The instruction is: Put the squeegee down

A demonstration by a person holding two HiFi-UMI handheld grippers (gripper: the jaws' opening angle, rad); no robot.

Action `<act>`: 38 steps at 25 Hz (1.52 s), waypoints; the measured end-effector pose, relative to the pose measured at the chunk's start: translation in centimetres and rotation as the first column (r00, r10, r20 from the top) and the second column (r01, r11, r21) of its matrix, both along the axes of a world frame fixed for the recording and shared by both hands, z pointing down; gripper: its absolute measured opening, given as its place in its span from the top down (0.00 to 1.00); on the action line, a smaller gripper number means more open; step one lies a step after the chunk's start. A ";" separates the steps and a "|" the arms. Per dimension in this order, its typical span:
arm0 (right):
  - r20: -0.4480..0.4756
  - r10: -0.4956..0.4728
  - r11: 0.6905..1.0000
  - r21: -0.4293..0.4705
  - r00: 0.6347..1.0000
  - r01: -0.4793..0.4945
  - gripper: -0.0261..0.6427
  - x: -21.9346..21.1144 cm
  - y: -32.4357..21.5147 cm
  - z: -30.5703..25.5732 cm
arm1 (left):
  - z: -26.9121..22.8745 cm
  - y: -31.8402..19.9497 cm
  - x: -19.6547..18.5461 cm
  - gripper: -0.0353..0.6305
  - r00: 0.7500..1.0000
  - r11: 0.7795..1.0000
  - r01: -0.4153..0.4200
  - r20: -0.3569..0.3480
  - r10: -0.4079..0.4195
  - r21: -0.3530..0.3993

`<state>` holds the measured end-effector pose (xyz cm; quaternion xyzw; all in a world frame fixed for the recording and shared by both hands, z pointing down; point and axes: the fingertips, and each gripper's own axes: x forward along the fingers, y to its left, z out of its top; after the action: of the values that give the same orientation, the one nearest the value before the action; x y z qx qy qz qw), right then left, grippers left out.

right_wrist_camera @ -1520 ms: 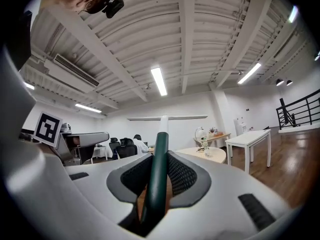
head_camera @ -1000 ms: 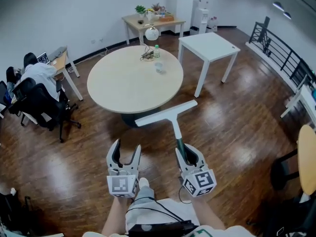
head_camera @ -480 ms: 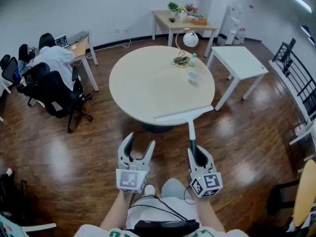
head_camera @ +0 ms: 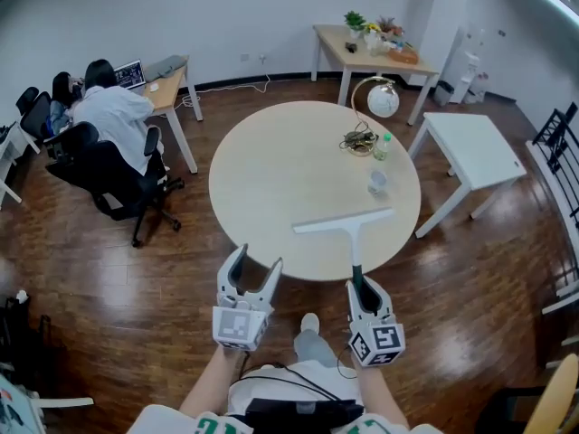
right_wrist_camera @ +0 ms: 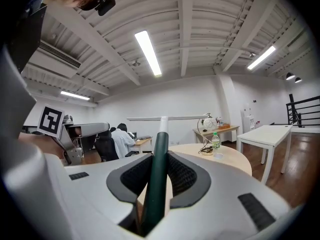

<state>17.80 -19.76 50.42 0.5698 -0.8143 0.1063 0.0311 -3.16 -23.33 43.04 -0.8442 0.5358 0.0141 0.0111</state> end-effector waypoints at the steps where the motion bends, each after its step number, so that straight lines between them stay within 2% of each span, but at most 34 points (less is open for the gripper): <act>1: 0.003 -0.012 1.000 -0.007 1.000 0.012 0.79 0.8 -1.8 0.2 | -0.3 -1.7 0.9 0.50 1.000 1.000 0.000 0.001 0.000 0.007; 3: 0.017 -0.030 0.999 -0.023 0.999 0.030 0.79 2.0 -5.1 0.9 | -0.7 -4.8 2.5 0.50 1.000 1.000 -0.005 -0.004 0.006 0.018; 6: 0.031 -0.037 0.998 -0.049 0.999 0.038 0.79 3.5 -9.4 2.4 | -1.5 -8.6 4.5 0.50 0.999 1.000 0.009 -0.049 -0.008 0.017; 10: 0.040 -0.085 0.991 -0.105 0.996 0.089 0.79 3.8 -13.4 5.4 | -0.6 -11.9 6.1 0.50 0.998 0.999 0.046 -0.043 -0.046 -0.008; 14: 0.046 -0.073 0.984 -0.160 0.996 0.079 0.79 3.5 -16.7 9.1 | 1.2 -14.7 5.9 0.50 0.998 0.997 0.063 -0.021 -0.064 -0.042; 18: -0.005 -0.069 0.969 -0.239 0.998 0.065 0.79 2.9 -20.7 13.6 | 4.0 -16.6 5.6 0.50 0.998 0.992 0.060 -0.021 -0.063 -0.108; 21: -0.008 -0.067 0.958 -0.281 0.998 0.062 0.79 1.6 -25.3 16.0 | 6.8 -17.2 4.2 0.50 0.997 0.988 0.071 0.033 -0.067 -0.140; 24: -0.028 -0.057 0.945 -0.323 0.998 0.045 0.79 0.5 -31.0 19.5 | 7.4 -18.2 3.8 0.50 0.997 0.980 0.077 0.022 -0.074 -0.182; 27: -0.104 -0.058 0.927 -0.375 0.993 0.015 0.79 -0.2 -35.8 23.5 | 8.9 -18.9 2.9 0.50 0.996 0.976 0.090 0.036 -0.084 -0.201; 30: -0.168 -0.038 0.904 -0.425 0.985 -0.038 0.79 -0.3 -38.8 27.1 | 9.7 -19.6 2.7 0.50 0.995 0.968 0.101 0.020 -0.099 -0.228; 36: -0.219 -0.019 0.839 -0.534 0.976 -0.104 0.79 -0.4 -41.2 31.3 | 11.4 -20.2 2.8 0.50 0.997 0.961 0.082 0.018 -0.080 -0.262; 38: -0.248 -0.022 0.807 -0.576 0.969 -0.129 0.79 -0.1 -41.2 32.5 | 11.8 -20.2 3.2 0.50 0.998 0.962 0.063 0.020 -0.060 -0.266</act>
<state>17.72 -60.92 82.88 0.5635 -0.7150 0.2832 0.3018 0.03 -43.51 54.83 -0.8211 0.5587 -0.0633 -0.0987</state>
